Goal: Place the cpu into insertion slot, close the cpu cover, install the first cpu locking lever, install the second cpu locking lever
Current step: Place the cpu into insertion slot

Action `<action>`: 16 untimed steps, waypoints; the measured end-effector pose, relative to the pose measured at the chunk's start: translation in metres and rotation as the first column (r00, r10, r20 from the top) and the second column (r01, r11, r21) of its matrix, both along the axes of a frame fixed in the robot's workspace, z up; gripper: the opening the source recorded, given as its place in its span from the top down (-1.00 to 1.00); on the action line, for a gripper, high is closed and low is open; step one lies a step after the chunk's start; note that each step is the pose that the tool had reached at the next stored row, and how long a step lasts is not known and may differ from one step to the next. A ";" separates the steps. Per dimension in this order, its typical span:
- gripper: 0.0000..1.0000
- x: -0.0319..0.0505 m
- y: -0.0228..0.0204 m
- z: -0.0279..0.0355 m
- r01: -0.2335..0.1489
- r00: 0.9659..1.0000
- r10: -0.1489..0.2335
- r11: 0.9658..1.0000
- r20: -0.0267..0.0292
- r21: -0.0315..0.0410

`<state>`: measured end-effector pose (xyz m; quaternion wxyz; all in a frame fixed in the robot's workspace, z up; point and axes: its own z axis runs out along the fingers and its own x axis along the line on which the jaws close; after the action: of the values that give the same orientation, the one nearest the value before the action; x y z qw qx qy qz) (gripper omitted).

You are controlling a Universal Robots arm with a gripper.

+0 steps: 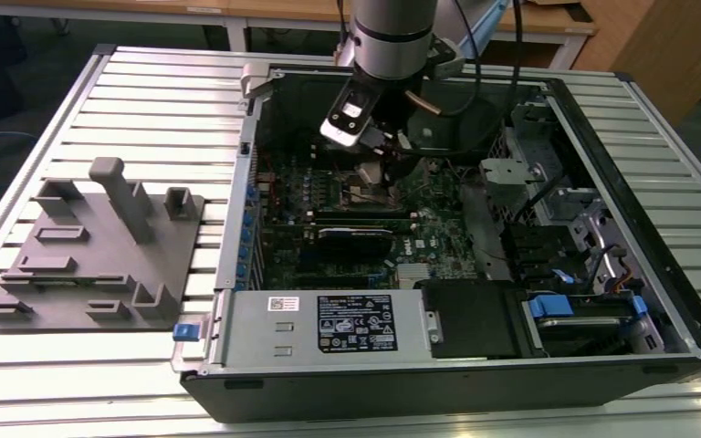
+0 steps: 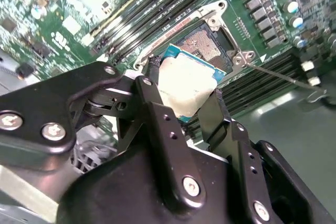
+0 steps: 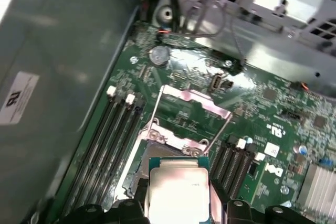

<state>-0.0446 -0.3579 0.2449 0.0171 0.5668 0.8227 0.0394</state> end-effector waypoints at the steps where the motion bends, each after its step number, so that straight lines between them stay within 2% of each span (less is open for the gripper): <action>1: -0.07 0.0000 0.0000 -0.0002 0.018 1.000 -0.018 1.000 0.000 0.000; 5: -0.07 0.0000 0.0000 -0.0009 0.091 0.996 -0.091 0.996 0.000 0.000; 7: -0.07 0.0000 0.0000 -0.0013 0.127 0.992 -0.127 0.992 0.000 0.000; 9: -0.07 0.0000 0.0000 -0.0017 0.164 0.986 -0.164 0.986 0.000 0.000; 13: -0.07 0.0000 0.0000 -0.0025 0.234 0.972 -0.234 0.972 0.000 0.000; 16: -0.07 0.0000 0.0000 -0.0031 0.287 0.958 -0.287 0.958 0.000 0.000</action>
<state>-0.0447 -0.3579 0.2418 0.0226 0.6803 0.7317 0.0365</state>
